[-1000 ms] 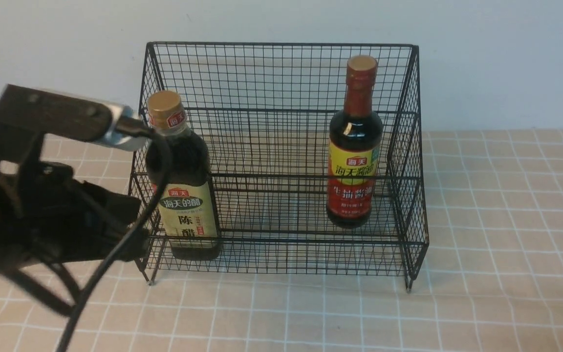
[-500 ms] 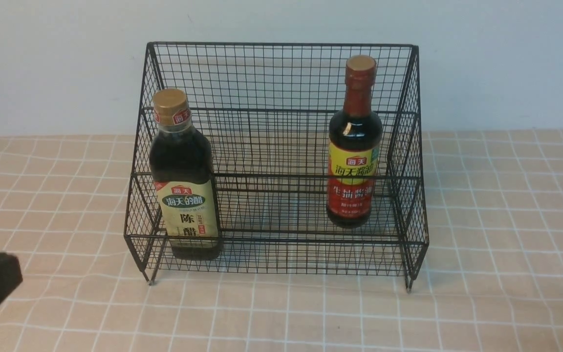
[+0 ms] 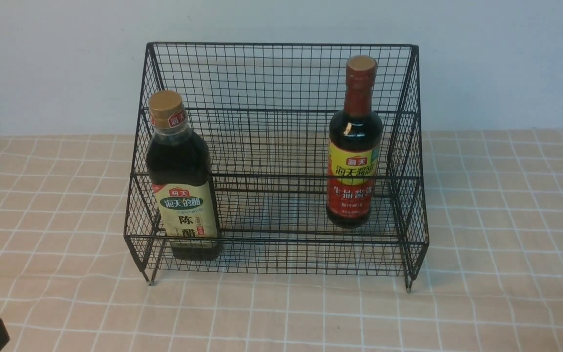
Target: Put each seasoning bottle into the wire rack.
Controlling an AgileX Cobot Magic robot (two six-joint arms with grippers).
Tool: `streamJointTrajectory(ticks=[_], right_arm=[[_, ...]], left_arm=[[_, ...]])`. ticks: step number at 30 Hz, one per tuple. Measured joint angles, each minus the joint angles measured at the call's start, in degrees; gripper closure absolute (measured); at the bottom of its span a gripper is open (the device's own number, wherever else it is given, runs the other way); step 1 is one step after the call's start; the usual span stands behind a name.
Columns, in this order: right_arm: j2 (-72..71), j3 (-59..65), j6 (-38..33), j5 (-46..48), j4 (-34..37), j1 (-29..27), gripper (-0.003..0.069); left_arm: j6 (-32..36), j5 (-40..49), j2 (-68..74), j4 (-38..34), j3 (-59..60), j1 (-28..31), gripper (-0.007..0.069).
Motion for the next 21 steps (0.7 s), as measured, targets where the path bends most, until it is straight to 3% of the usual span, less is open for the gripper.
streamJointTrajectory(ticks=[6, 16, 21], right_arm=[[0.0, 0.0, 0.0, 0.0, 0.0, 0.0, 0.0673], [0.0, 0.0, 0.0, 0.0, 0.0, 0.0, 0.0673], [0.0, 0.0, 0.0, 0.0, 0.0, 0.0, 0.0673]], left_arm=[[0.2, -1.2, -0.4, 4.3, 2.1, 0.6, 0.0631], [4.7, -11.7, -6.2, 5.9, 18.9, 16.4, 0.0631], [7.3, -13.9, -6.2, 6.1, 25.5, 19.5, 0.0631]])
